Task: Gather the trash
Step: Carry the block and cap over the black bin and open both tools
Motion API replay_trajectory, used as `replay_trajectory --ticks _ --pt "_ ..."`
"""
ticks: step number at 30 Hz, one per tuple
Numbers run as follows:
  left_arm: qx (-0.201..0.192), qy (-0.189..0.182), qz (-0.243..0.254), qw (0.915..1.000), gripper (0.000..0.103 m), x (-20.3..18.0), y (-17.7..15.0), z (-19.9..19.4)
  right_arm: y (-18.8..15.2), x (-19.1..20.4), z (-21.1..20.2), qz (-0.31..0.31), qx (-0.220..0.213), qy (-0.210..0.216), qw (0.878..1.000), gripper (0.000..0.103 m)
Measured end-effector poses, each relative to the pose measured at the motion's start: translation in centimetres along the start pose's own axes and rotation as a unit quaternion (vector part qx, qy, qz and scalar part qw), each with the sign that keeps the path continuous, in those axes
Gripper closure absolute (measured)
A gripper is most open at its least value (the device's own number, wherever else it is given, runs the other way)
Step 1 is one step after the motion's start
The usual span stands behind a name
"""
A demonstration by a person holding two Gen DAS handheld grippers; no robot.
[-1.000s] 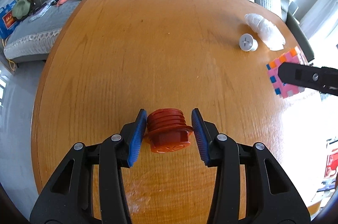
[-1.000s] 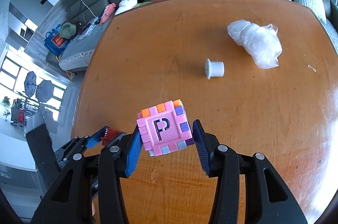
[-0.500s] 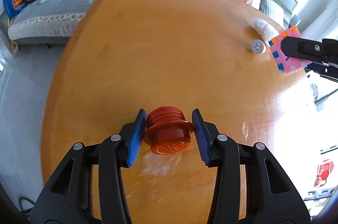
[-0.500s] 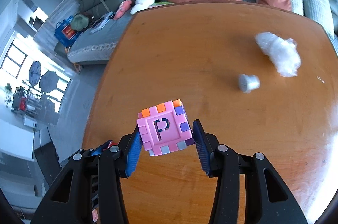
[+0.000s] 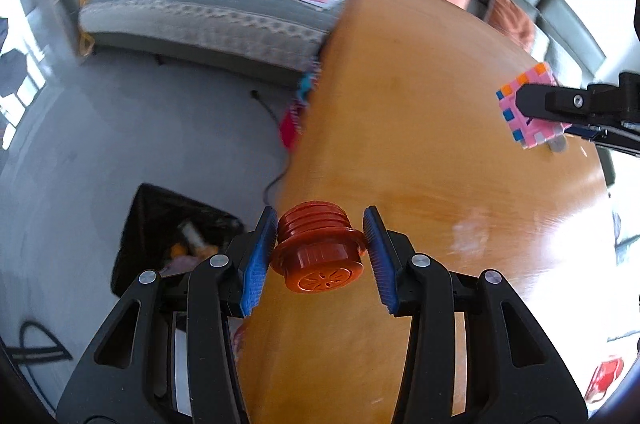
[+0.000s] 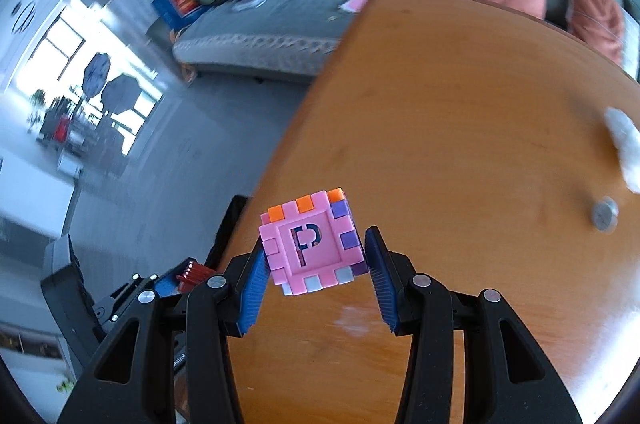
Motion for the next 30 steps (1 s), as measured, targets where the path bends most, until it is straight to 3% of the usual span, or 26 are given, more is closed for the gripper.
replay_trajectory --ticks 8,20,22,24,26,30 --pt "-0.017 0.036 -0.068 0.9969 0.059 7.9 -1.0 -2.6 0.3 9.2 3.6 -0.069 0.035 0.036 0.996 0.055" --pt "-0.003 0.105 -0.166 0.9806 0.058 20.4 -4.1 -4.6 -0.9 22.4 8.9 -0.173 0.086 0.077 0.978 0.053" --pt "0.005 0.114 -0.171 0.9786 0.049 21.4 -4.2 -4.6 -0.6 23.8 9.6 -0.189 0.091 0.062 0.976 0.036" --pt "0.000 0.138 -0.184 0.9732 0.005 22.9 -4.1 -5.0 -0.1 24.7 9.7 -0.196 0.079 0.052 0.976 0.035" --pt "-0.019 0.158 -0.195 0.9679 0.006 24.0 -3.6 -5.8 0.1 25.1 9.4 -0.197 0.075 0.053 0.976 0.035" --pt "-0.020 0.169 -0.201 0.9646 0.006 24.8 -3.4 -6.2 0.4 25.3 8.8 -0.204 0.066 0.055 0.975 0.035"
Point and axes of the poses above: each gripper's, at about its wrist camera, not at the fingertips, and z roughly the way its jaws point, x to its left, y to its top, the point moved 5 cm from there along z, roughly the way its jaws point, and after that the axes turned 4 degrees about -z, right-handed, at the moved point
